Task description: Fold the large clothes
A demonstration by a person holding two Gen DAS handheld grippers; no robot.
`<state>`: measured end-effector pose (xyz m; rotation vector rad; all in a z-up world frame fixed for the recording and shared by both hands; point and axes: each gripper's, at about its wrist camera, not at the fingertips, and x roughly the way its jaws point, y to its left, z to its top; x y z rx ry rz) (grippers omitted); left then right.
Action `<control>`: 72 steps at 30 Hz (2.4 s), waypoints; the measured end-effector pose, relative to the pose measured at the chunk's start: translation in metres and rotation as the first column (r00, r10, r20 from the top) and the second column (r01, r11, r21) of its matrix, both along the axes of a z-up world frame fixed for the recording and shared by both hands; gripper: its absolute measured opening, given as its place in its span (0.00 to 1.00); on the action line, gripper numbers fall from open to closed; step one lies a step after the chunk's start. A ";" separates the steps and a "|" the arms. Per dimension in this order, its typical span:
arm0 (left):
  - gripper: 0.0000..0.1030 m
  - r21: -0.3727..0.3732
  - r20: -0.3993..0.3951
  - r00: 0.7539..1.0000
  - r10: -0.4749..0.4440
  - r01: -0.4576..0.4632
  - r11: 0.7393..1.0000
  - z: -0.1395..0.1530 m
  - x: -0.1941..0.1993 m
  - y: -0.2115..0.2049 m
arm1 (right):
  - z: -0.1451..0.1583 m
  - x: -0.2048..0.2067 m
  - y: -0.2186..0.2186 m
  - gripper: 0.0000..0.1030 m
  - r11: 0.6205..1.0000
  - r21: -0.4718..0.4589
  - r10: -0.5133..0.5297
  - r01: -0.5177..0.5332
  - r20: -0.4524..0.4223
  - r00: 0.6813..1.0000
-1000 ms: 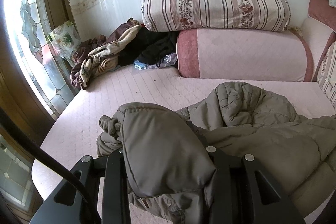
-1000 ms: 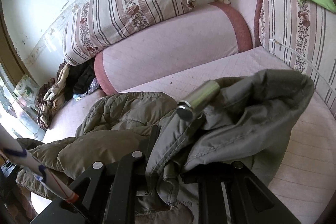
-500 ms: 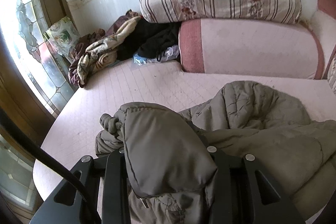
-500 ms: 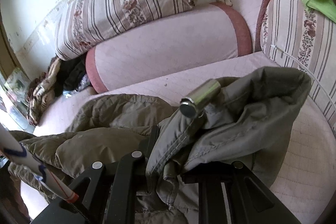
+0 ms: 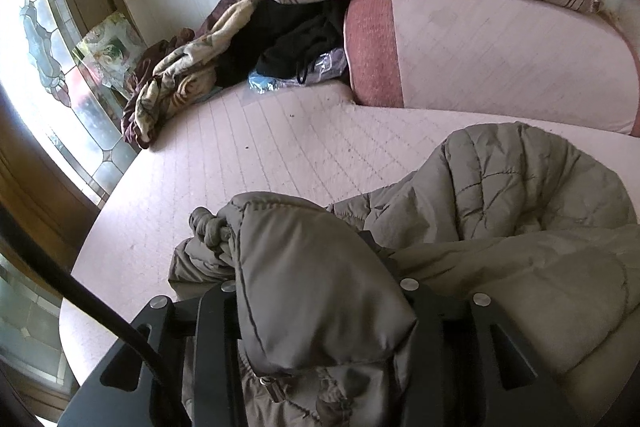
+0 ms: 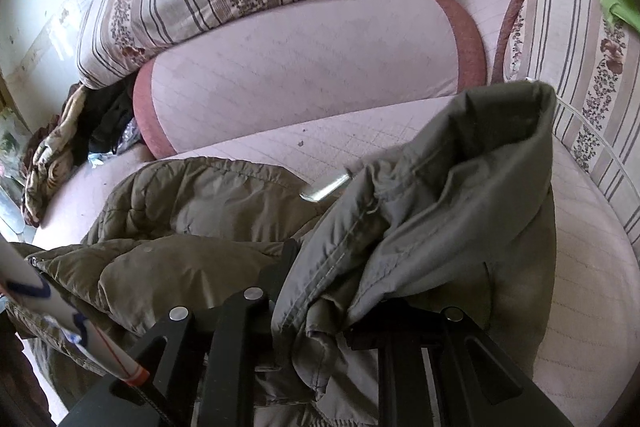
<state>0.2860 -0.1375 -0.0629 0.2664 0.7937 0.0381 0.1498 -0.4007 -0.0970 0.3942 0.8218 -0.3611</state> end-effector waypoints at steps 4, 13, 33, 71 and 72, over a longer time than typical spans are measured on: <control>0.41 0.010 -0.007 1.000 -0.001 0.001 1.000 -0.014 0.008 -0.002 | -0.014 0.008 -0.002 0.20 1.000 0.005 0.001 0.000 -0.020 1.000; 0.46 -0.036 -0.059 0.998 0.021 -0.023 0.999 -0.023 0.023 0.002 | -0.032 0.020 -0.007 0.23 1.000 0.029 -0.006 0.007 -0.042 0.999; 0.67 -0.691 -0.290 0.951 -0.102 -0.135 0.710 0.022 0.027 0.101 | 0.026 -0.011 -0.026 0.81 0.967 0.254 -0.036 -0.005 0.154 0.987; 0.73 -0.209 -0.173 0.972 -0.159 0.121 0.970 -0.020 0.061 0.000 | -0.020 0.078 0.062 0.67 0.968 -0.158 0.189 -0.196 -0.055 0.980; 0.73 -0.204 -0.174 0.972 -0.156 0.119 0.972 -0.022 0.066 -0.001 | -0.023 0.085 0.059 0.67 0.968 -0.156 0.189 -0.197 -0.061 0.980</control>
